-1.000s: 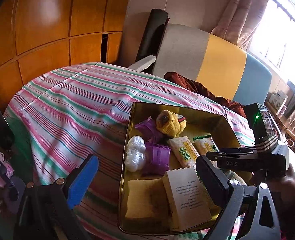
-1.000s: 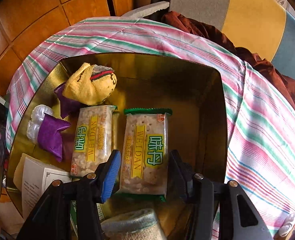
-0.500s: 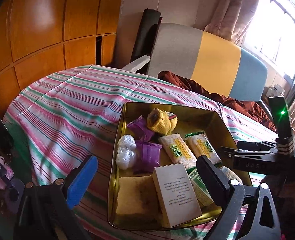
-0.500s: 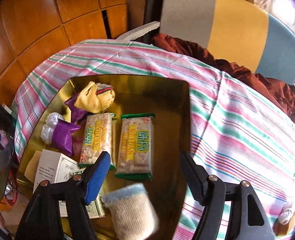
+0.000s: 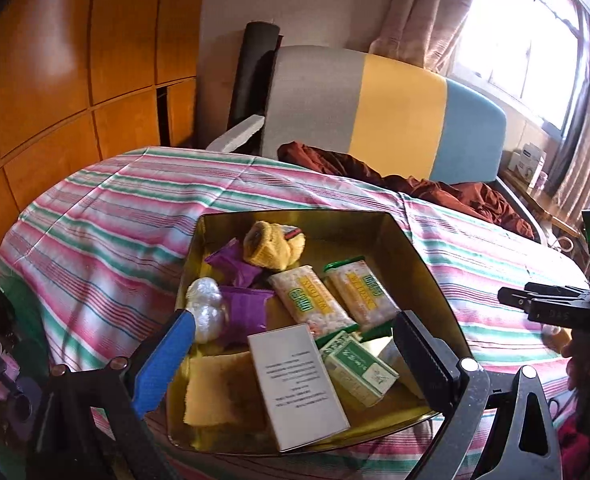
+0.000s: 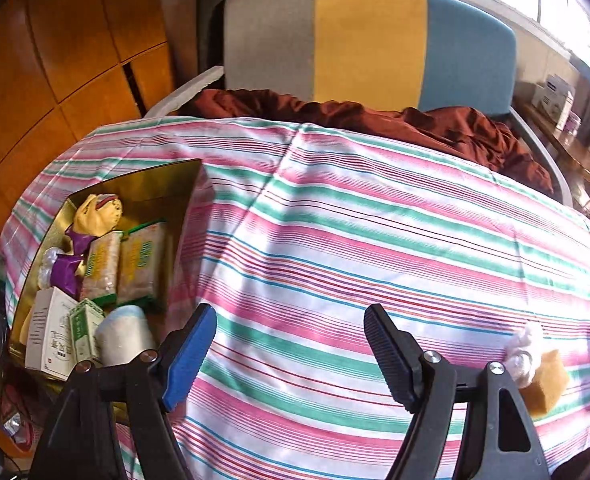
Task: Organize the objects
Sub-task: 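Move the right tool to the pile and grasp the tan sponge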
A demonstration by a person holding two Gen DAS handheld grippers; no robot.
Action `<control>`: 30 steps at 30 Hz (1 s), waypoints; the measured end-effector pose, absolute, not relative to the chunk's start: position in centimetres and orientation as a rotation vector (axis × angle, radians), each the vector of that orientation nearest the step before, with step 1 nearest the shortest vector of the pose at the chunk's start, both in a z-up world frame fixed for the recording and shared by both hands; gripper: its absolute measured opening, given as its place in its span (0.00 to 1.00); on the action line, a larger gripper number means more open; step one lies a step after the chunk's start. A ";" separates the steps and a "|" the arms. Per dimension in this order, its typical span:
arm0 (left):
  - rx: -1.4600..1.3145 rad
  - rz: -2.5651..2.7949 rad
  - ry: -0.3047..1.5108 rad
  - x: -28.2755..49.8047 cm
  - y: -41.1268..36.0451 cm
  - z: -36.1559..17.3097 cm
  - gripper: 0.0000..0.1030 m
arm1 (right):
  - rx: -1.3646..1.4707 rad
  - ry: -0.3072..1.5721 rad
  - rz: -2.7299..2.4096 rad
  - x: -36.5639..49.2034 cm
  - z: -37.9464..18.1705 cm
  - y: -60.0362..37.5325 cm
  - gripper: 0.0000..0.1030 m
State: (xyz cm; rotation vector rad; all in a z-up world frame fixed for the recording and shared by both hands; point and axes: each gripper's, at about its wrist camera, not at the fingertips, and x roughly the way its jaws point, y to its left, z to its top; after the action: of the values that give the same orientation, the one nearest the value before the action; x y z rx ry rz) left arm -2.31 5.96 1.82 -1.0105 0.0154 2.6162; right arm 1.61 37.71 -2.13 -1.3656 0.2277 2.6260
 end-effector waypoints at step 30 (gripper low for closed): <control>-0.982 2.141 0.339 0.9 27.9 0.5 0.97 | -1.213 0.963 1.874 13.5 -9.1 62.4 0.80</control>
State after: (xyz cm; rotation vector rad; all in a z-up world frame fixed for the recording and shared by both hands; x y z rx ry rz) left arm 0.91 27.94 0.51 -0.9820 0.3390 2.1409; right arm 13.53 62.35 -9.09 -1.2130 0.9628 1.8745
